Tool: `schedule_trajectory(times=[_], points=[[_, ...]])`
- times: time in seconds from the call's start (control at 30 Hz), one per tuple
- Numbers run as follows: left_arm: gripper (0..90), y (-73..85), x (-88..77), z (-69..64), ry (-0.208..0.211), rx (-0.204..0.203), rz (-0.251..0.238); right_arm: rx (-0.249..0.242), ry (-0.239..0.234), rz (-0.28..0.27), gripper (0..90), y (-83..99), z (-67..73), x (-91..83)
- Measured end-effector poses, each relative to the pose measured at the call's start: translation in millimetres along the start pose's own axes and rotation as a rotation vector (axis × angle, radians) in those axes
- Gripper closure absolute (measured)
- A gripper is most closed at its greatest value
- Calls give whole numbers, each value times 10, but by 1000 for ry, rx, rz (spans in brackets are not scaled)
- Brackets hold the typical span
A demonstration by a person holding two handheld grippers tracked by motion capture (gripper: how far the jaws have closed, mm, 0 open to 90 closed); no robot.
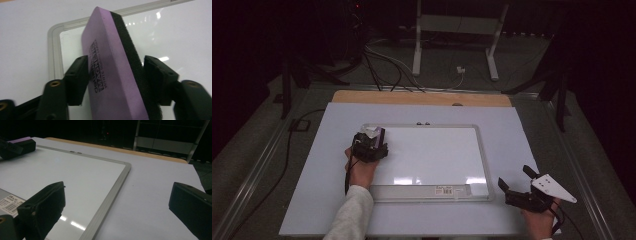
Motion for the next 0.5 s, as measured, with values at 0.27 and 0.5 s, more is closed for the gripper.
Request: schedule_trajectory(times=[0.27, 0.5], points=[[618, -19, -32, 60, -26, -15, -17, 0, 0, 1, 7, 1, -2, 2], [638, -22, -16, 124, -52, -48, -21, 0, 1, -1, 7, -1, -3, 1]])
Point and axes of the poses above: each handheld gripper's, and its own axes: x roughly forward along the jaws, y roughly out of its underside, z roughly to its left, the point moved 8 cm from there along x, roughly forward along the jaws, and after that the axes turned 8 degrees about -z, right-handed, at the moved point
